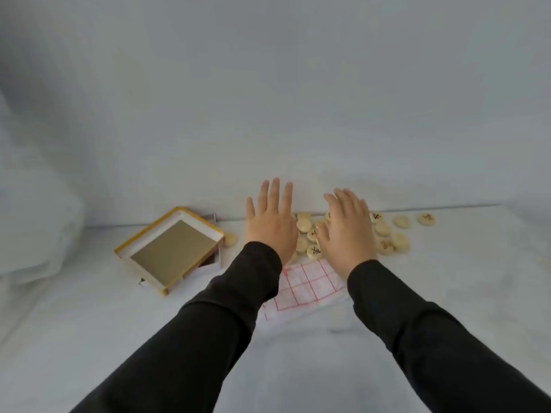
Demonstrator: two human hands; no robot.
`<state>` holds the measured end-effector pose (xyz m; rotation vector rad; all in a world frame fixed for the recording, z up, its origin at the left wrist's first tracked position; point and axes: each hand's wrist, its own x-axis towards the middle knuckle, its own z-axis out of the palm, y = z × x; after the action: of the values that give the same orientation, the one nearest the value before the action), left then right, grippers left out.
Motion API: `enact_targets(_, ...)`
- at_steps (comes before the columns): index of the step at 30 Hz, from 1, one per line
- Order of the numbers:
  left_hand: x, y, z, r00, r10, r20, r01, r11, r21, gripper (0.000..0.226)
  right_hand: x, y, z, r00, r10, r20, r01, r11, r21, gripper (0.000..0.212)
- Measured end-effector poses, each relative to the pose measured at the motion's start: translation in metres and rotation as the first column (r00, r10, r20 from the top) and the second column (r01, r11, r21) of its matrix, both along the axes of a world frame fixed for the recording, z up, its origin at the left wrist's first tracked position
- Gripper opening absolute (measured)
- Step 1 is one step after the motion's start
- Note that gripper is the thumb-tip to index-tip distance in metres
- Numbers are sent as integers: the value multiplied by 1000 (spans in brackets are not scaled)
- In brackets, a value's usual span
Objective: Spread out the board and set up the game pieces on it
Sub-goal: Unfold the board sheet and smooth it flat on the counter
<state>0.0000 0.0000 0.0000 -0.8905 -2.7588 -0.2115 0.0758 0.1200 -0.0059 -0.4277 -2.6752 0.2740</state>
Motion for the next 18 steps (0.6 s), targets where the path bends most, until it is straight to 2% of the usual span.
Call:
enact_targets(2, 12, -7, -10, 999, 20, 47, -19, 1000, -19, 63, 14, 1, -13, 998, -24, -61, 23, 1000, -20, 42)
enact_targets(8, 50, -15, -39, 993, -33, 117, 32, 999, 14, 63, 55, 2, -41, 995, -100, -9, 100, 995, -22, 30)
enact_targets(12, 72, -16, -47, 988, -93, 125, 78, 990, 120, 56, 74, -3, -41, 989, -97, 112, 100, 995, -23, 28)
enact_targets(15, 85, -18, -50, 989, -74, 125, 60, 992, 111, 51, 84, -4, -38, 975, -99, 197, 104, 994, -18, 33)
enact_targets(18, 99, -16, -52, 979, -40, 202, 22, 996, 90, 47, 94, -2, -36, 957, -120, 265, 130, 991, -22, 36)
